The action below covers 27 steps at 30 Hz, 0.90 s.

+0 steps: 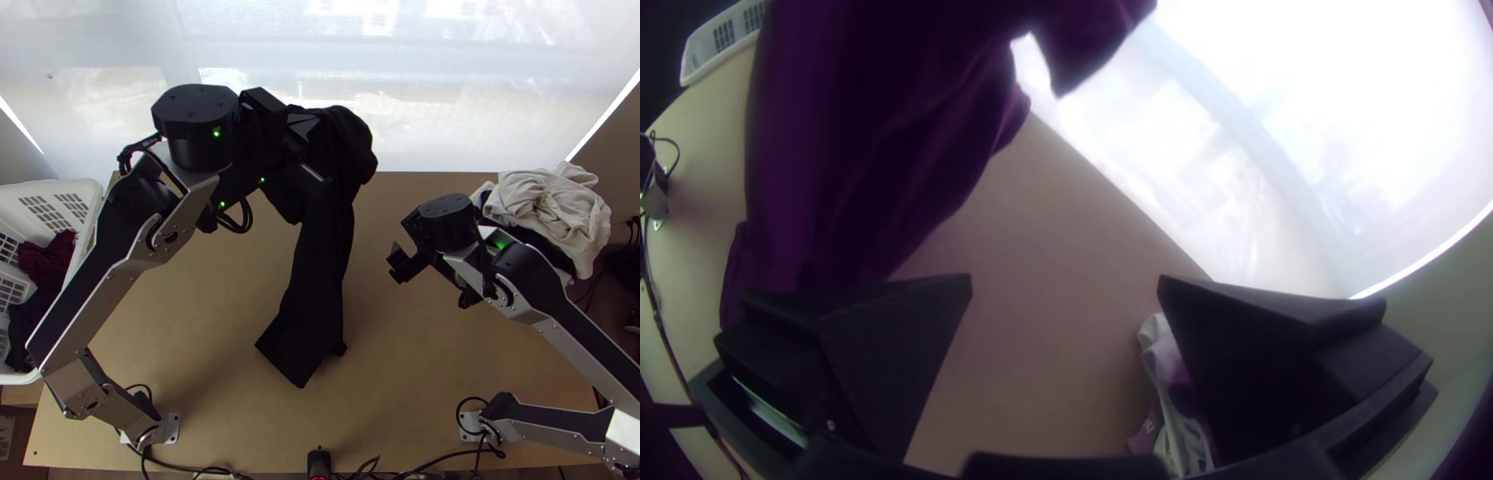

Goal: Fold the t-shirt

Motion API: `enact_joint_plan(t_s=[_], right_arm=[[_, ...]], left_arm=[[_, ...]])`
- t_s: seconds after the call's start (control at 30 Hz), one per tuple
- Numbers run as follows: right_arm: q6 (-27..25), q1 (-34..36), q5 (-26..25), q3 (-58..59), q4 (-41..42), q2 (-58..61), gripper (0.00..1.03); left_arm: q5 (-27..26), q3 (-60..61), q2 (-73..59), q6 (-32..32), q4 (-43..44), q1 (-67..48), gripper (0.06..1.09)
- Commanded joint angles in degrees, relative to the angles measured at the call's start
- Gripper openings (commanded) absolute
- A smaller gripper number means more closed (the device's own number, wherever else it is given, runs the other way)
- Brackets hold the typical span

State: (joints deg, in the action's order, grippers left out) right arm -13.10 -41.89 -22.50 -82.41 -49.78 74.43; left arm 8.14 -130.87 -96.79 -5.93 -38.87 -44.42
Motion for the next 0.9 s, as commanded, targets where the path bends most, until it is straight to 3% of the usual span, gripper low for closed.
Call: enact_joint_plan(t_s=[0.0,0.37,0.63,0.87], right_arm=[[-1.0,1.5,0.0,-5.0,8.9,4.3,0.98],[-2.6,4.7,0.0,-3.9,20.0,9.9,0.98],[-5.0,5.7,0.7,-2.5,21.8,12.5,0.96],[-4.7,1.7,3.6,-4.2,23.4,11.2,0.96]], left_arm=[[0.9,0.4,0.0,-0.7,-1.6,-5.3,0.09],[0.9,3.0,1.2,-1.7,-5.0,-8.0,0.09],[1.0,3.1,1.2,-2.1,-6.0,-8.6,0.09],[1.0,3.6,0.9,-2.2,-6.8,-8.5,0.09]])
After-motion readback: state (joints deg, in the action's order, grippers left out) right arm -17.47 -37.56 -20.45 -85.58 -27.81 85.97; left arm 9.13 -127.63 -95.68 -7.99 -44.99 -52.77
